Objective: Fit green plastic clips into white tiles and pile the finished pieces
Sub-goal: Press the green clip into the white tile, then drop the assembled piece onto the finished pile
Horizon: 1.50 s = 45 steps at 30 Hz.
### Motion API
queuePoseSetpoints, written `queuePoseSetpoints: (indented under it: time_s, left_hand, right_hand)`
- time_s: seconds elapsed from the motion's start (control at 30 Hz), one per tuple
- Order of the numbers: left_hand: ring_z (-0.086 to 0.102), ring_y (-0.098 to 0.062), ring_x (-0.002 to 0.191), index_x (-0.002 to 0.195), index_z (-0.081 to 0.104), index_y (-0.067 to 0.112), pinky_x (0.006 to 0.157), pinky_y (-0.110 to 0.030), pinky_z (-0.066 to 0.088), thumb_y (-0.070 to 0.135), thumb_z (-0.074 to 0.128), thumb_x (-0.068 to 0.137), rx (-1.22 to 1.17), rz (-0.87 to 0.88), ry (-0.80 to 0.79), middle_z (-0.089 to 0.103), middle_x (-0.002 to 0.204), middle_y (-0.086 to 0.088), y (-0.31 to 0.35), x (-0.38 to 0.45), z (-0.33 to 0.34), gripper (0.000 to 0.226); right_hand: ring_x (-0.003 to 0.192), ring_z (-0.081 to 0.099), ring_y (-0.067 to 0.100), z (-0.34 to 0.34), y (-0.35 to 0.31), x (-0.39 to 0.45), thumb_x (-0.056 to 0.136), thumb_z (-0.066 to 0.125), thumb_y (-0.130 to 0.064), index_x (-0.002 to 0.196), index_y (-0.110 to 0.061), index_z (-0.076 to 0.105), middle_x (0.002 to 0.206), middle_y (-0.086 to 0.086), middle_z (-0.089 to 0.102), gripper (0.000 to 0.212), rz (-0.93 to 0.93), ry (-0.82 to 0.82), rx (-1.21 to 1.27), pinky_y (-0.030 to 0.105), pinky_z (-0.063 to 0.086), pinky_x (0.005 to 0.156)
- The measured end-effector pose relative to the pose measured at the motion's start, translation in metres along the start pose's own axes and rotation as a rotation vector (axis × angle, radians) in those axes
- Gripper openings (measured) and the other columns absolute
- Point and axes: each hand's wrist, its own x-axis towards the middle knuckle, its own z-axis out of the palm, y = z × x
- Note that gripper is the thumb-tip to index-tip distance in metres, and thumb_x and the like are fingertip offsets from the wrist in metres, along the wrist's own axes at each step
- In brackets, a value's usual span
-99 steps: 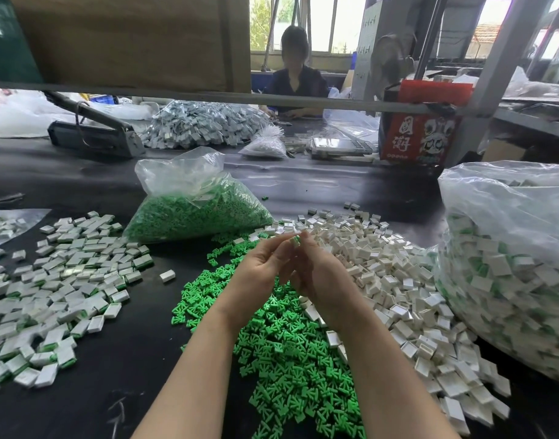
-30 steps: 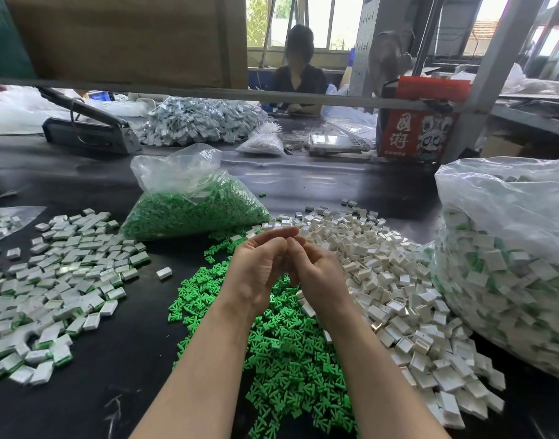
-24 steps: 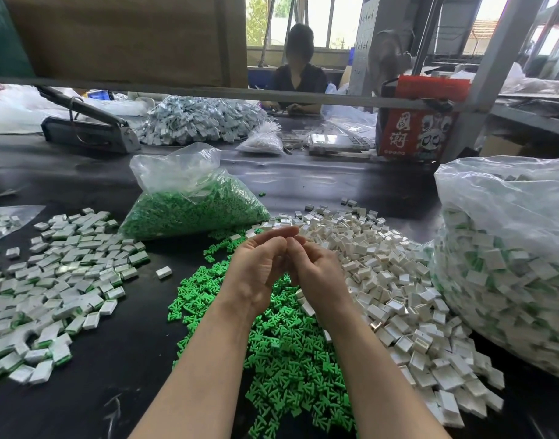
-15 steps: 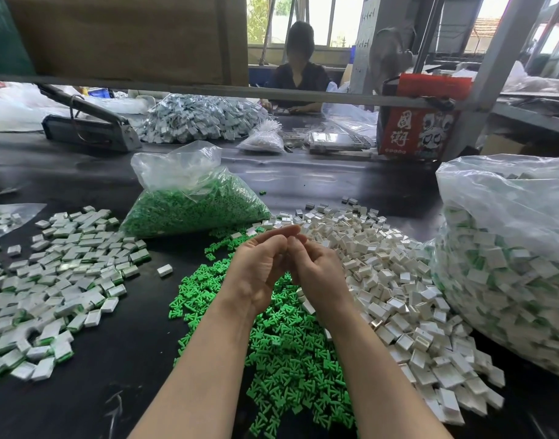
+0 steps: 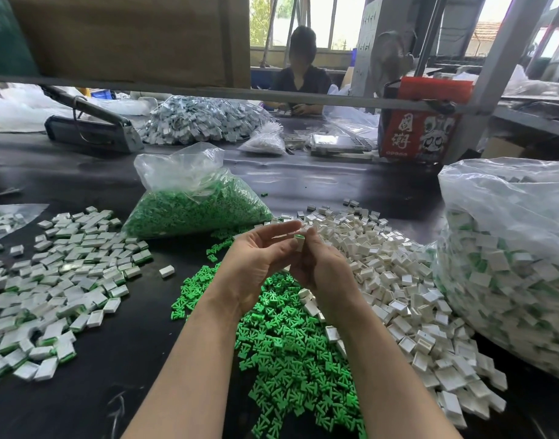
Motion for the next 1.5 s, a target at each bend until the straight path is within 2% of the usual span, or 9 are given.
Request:
queuePoseSetpoints:
  time_s: [0.3, 0.63, 0.8, 0.87, 1.03, 1.13, 1.2, 1.3, 1.5]
  left_hand:
    - [0.073, -0.018, 0.087, 0.094, 0.079, 0.014, 0.073, -0.021, 0.057, 0.007, 0.072, 0.07, 0.007, 0.002, -0.006, 0.075, 0.1, -0.014, 0.002, -0.002, 0.0, 0.027]
    - [0.072, -0.014, 0.086, 0.094, 0.08, 0.021, 0.071, -0.021, 0.056, 0.015, 0.076, 0.068, 0.089, 0.012, -0.018, 0.077, 0.094, -0.007, -0.002, 0.001, -0.009, 0.026]
    - [0.07, -0.013, 0.083, 0.099, 0.077, 0.021, 0.075, -0.031, 0.056, 0.016, 0.08, 0.081, 0.779, 0.037, 0.41, 0.076, 0.09, 0.002, -0.008, 0.005, -0.052, 0.02]
    - [0.066, -0.01, 0.078, 0.1, 0.076, 0.024, 0.063, -0.024, 0.05, 0.017, 0.075, 0.084, 1.117, 0.049, 0.612, 0.075, 0.091, 0.007, -0.006, -0.002, -0.073, 0.017]
    - [0.06, -0.022, 0.067, 0.111, 0.07, 0.021, 0.048, -0.025, 0.032, 0.017, 0.069, 0.087, 1.403, -0.032, 0.844, 0.072, 0.091, -0.007, 0.0, -0.014, -0.1, 0.024]
    - [0.062, -0.02, 0.078, 0.107, 0.072, 0.024, 0.053, -0.025, 0.041, 0.021, 0.07, 0.087, 1.37, 0.011, 0.73, 0.073, 0.101, -0.003, 0.0, -0.01, -0.089, 0.02]
    - [0.062, -0.022, 0.094, 0.109, 0.071, 0.03, 0.074, -0.032, 0.051, 0.031, 0.071, 0.086, 1.408, -0.035, 0.57, 0.071, 0.111, 0.0, -0.005, -0.006, -0.074, 0.023]
    - [0.047, -0.026, 0.125, 0.126, 0.062, 0.035, 0.107, -0.042, 0.04, 0.045, 0.071, 0.085, 1.452, -0.168, 0.308, 0.055, 0.134, -0.004, -0.016, 0.001, -0.051, 0.043]
    - [0.042, -0.022, 0.132, 0.132, 0.057, 0.035, 0.113, -0.047, 0.034, 0.044, 0.073, 0.084, 1.464, -0.145, 0.122, 0.045, 0.143, 0.0, -0.025, 0.003, -0.032, 0.051]
  right_hand:
    - [0.047, 0.041, 0.005, 0.0, 0.0, 0.001, 0.104, 0.037, -0.039, 0.063, -0.025, 0.064, 0.054, -0.008, 0.047, 0.051, -0.019, -0.029, 0.001, 0.017, 0.033, 0.044]
    - [0.047, 0.043, 0.005, -0.001, 0.0, 0.0, 0.105, 0.036, -0.037, 0.074, -0.015, 0.061, 0.054, -0.007, 0.05, 0.046, -0.02, -0.038, -0.138, 0.017, 0.035, 0.046]
    - [0.049, 0.047, 0.002, -0.011, 0.006, 0.002, 0.101, 0.049, -0.032, 0.086, -0.014, 0.065, 0.068, -0.004, 0.06, 0.029, -0.033, 0.121, -0.807, 0.024, 0.041, 0.053]
    - [0.059, 0.054, 0.007, -0.016, 0.005, 0.003, 0.098, 0.053, -0.035, 0.086, -0.019, 0.061, 0.074, -0.007, 0.061, 0.021, -0.036, 0.176, -1.043, 0.025, 0.043, 0.057]
    - [0.092, 0.057, 0.017, -0.019, 0.003, 0.001, 0.096, 0.054, -0.034, 0.109, -0.023, 0.062, 0.098, -0.004, 0.066, 0.019, -0.026, 0.287, -1.428, 0.031, 0.05, 0.08]
    - [0.099, 0.052, 0.019, -0.019, 0.004, 0.0, 0.094, 0.053, -0.027, 0.112, -0.021, 0.061, 0.104, -0.002, 0.063, 0.021, -0.003, 0.307, -1.57, 0.031, 0.045, 0.081]
    - [0.101, 0.052, 0.02, -0.019, 0.004, -0.001, 0.095, 0.05, -0.027, 0.112, -0.019, 0.06, 0.105, 0.0, 0.063, 0.021, 0.01, 0.306, -1.613, 0.032, 0.043, 0.078]
    - [0.101, 0.053, 0.021, -0.018, 0.005, 0.0, 0.096, 0.048, -0.025, 0.114, -0.021, 0.059, 0.106, 0.0, 0.064, 0.022, 0.018, 0.308, -1.629, 0.032, 0.044, 0.078]
    - [0.097, 0.055, 0.02, -0.02, 0.006, 0.0, 0.094, 0.051, -0.024, 0.113, -0.025, 0.06, 0.1, -0.003, 0.066, 0.021, -0.047, 0.344, -1.562, 0.033, 0.049, 0.081]
